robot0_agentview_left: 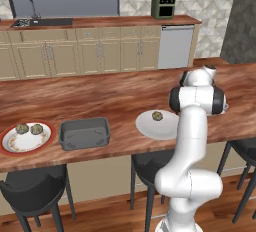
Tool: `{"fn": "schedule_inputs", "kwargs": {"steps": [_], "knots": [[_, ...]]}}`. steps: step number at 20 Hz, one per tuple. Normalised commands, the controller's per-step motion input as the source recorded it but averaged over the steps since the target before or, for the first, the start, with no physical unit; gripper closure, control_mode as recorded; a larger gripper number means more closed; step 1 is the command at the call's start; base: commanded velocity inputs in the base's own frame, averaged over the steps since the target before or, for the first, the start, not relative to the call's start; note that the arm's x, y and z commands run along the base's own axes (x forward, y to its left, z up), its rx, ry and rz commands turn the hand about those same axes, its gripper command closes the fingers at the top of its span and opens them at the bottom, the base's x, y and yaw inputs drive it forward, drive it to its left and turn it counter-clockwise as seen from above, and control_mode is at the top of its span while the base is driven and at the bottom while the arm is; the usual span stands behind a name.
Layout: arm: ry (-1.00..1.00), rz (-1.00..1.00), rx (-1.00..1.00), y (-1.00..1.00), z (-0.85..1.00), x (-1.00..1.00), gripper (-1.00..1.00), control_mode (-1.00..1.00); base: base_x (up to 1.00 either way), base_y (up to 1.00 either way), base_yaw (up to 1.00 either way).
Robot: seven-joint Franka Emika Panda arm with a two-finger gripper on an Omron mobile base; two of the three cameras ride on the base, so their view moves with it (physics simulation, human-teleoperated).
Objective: Place two dumplings into each of the tupperware containers and then place the containers in the fridge.
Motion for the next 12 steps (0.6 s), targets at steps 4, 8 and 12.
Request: {"fn": "schedule_inputs", "kwargs": {"steps": [4,8,12], "knots": [[0.00,0.00,0.00,0.49,0.10,-0.10,-1.00,-1.00,0.00,0.00,0.00],[0.00,0.00,0.00,0.59,0.33,-0.32,-1.00,-1.00,0.00,0.00,0.00],[0.00,-0.01,-0.02,0.91,0.21,-0.43,-1.00,-1.00,0.00,0.00,0.00]]}}
